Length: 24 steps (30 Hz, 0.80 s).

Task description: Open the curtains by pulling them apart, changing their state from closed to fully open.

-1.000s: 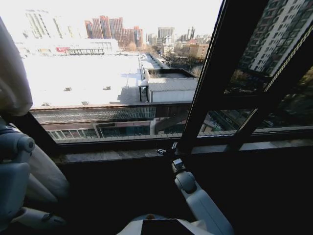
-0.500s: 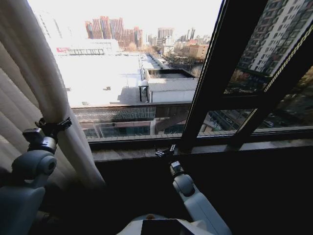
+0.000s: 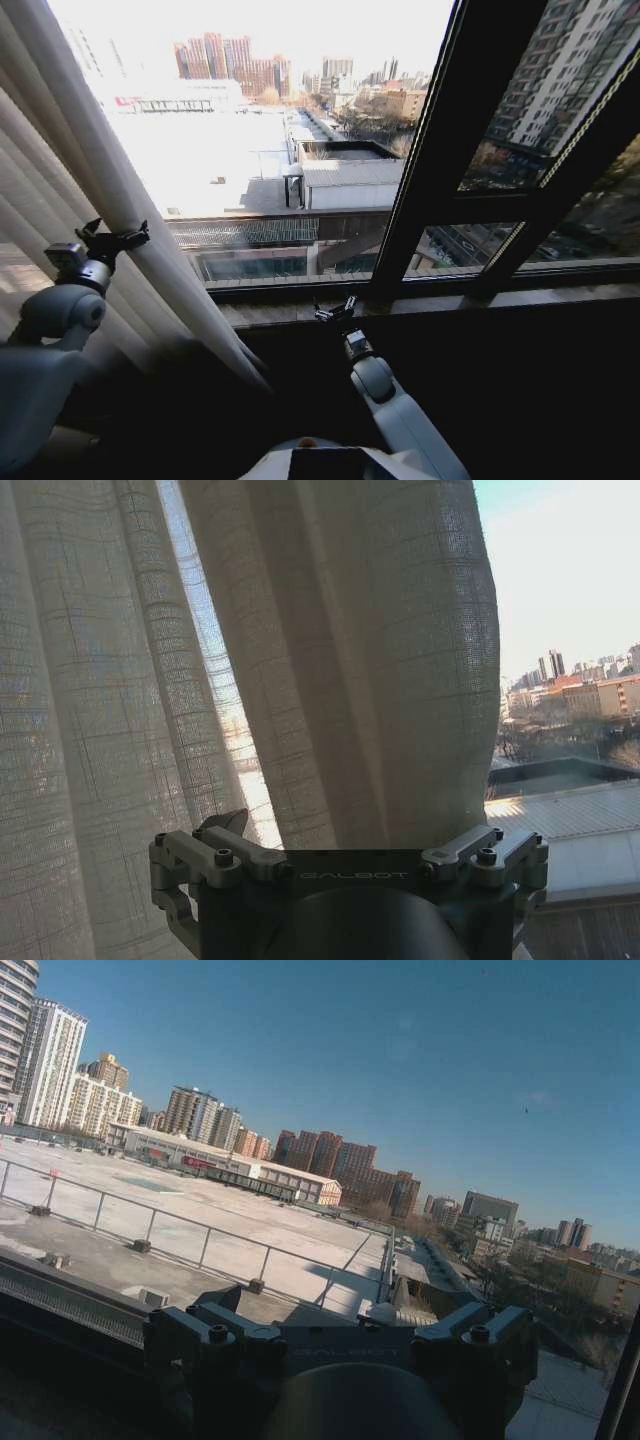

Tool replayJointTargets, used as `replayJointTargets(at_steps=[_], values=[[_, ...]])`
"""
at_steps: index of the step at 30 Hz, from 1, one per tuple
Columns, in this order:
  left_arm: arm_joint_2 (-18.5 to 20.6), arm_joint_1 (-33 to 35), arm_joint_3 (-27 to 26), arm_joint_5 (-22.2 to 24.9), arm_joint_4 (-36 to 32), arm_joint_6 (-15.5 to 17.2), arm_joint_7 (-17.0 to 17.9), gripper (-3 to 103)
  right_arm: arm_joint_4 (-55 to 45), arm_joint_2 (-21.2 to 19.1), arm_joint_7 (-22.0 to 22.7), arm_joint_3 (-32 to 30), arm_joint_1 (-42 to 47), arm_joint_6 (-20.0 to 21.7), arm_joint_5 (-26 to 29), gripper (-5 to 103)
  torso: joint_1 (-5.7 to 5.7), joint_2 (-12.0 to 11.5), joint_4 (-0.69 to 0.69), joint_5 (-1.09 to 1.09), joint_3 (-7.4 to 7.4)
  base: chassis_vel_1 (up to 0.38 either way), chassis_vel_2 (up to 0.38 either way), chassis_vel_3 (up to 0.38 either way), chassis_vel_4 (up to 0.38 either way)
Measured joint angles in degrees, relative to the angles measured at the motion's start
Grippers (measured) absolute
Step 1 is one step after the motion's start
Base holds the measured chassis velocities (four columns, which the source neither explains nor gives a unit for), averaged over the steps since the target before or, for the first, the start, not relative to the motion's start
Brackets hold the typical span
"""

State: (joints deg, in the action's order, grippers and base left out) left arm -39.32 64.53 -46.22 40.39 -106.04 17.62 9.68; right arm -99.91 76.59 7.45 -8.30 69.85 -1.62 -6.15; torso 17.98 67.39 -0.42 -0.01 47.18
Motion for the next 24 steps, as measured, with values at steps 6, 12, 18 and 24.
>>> replayJointTargets(at_steps=[6,12,18,24], values=[[-0.2,0.0,-0.4,1.4,0.7,-1.0,1.3,86,0.0,-0.4,0.7,0.2,-0.8,0.2,0.0,100,0.0,0.0,-0.01,0.0,0.0,0.0,0.0,0.0,0.0],[-1.3,-1.2,-0.1,1.4,-0.4,1.5,10.0,70,-0.9,-0.3,1.8,0.9,-1.6,2.5,1.4,100,0.0,0.0,0.0,0.0,0.0,0.0,0.0,0.0,0.0],[-2.1,-1.7,-0.5,1.2,-1.7,3.4,13.2,48,-1.3,-0.4,1.9,1.4,-1.9,3.1,1.6,100,0.0,0.0,-0.01,0.01,0.0,0.0,0.0,0.0,0.0],[-5.5,-1.1,-1.8,-1.1,-2.4,3.5,13.2,27,-2.7,-0.6,1.9,2.4,-2.7,4.4,3.9,100,0.0,0.0,-0.01,0.02,0.0,0.0,0.0,0.0,0.0]])
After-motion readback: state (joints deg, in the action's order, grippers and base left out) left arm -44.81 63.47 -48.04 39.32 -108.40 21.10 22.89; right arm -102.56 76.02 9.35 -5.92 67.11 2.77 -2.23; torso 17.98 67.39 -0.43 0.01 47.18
